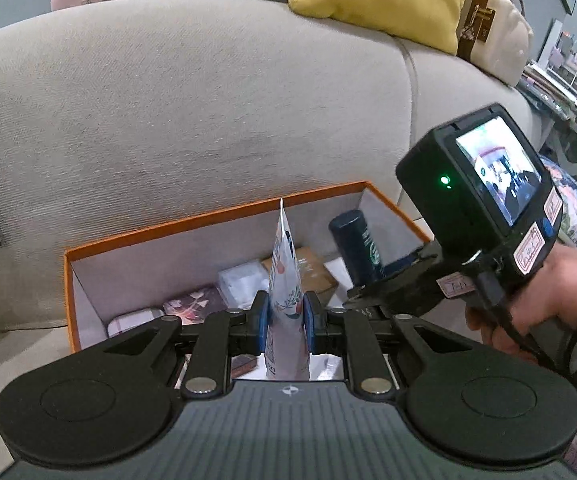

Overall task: Organize rigid objects
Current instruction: 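Lift the tube and CLEAR bottle with both tools toward the orange box, then lower the tube and bottle into the box and open both tools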

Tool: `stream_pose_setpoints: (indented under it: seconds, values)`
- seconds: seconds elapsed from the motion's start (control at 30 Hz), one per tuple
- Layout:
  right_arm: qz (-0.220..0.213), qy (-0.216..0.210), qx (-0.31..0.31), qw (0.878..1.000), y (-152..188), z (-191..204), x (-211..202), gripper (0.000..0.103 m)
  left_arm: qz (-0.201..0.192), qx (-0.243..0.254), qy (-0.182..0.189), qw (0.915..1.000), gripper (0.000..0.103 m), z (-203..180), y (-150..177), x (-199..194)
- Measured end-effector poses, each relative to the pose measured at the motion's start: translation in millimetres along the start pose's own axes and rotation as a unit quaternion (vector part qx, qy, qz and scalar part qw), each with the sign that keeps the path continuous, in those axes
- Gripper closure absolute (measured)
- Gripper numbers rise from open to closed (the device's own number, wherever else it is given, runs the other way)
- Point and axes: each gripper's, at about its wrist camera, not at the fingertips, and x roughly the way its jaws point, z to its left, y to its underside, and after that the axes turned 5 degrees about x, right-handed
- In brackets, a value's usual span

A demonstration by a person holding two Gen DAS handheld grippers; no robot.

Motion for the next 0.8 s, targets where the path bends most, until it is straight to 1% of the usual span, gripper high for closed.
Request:
stream_pose_setpoints:
  seconds: [0.07,0.17,0.27,0.47,0.53,0.6,0.67,0.73,0.77,0.8]
  values:
    - [0.007,0.014,0.006,1.000,-8,2,5,0.063,0.005,0.001,0.000,1.0000,0.083,3,0,4]
    - [0.009,0.024,-0.008,1.000,-12,8,9,0.066,0.011,-0.005,0.004,0.9999,0.083,6,0,8]
    - [0.013,0.014,-0.012,1.000,-12,6,9,0.066,0.016,-0.012,0.012,0.9997,0.083,7,-3,12]
    - [0.003,-0.029,-0.006,1.000,-12,-18,-5,0.067,0.028,-0.003,0.010,0.9995,0.083,-4,-7,19]
    - [-0.009,-0.050,0.008,0.999,-11,-29,-12,0.064,0.033,0.000,0.010,0.9994,0.083,-9,-8,20]
    - [-0.027,-0.069,0.028,0.997,-9,-43,-24,0.063,0.039,-0.002,0.017,0.9991,0.083,-14,-9,23]
    - [-0.056,-0.085,0.038,0.994,-5,-57,-36,0.063,0.046,-0.003,0.027,0.9985,0.083,-20,-11,27]
    - [-0.093,-0.088,0.039,0.991,1,-64,-53,0.061,0.057,0.001,0.036,0.9977,0.083,-27,-12,34]
    - [-0.107,-0.088,0.037,0.990,6,-70,-59,0.057,0.066,0.003,0.041,0.9970,0.083,-30,-13,38]
    - [-0.118,-0.090,0.032,0.988,10,-73,-64,0.057,0.076,0.006,0.045,0.9961,0.084,-32,-12,43]
